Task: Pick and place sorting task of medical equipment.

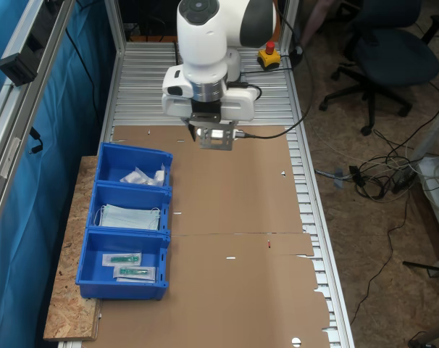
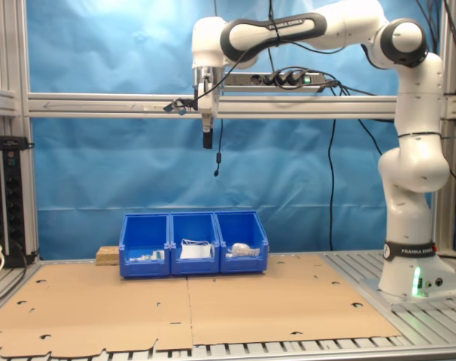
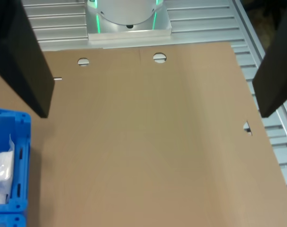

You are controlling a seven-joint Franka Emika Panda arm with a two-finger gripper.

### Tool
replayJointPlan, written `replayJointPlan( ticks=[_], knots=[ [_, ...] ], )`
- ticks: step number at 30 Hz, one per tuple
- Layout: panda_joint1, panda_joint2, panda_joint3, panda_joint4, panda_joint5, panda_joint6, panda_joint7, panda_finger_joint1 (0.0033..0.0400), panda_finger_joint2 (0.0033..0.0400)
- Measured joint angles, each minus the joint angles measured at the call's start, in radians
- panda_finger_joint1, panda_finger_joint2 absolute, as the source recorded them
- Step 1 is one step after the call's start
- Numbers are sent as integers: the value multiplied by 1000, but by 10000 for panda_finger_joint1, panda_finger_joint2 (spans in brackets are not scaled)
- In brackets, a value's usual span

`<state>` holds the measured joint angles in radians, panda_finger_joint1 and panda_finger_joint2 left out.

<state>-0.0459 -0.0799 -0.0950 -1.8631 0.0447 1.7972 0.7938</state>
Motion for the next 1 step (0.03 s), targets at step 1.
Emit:
replayJointPlan(
  ticks=[1],
  knots=[
    [-7,-3,21,9,-1,-15,0,400,400]
  ],
)
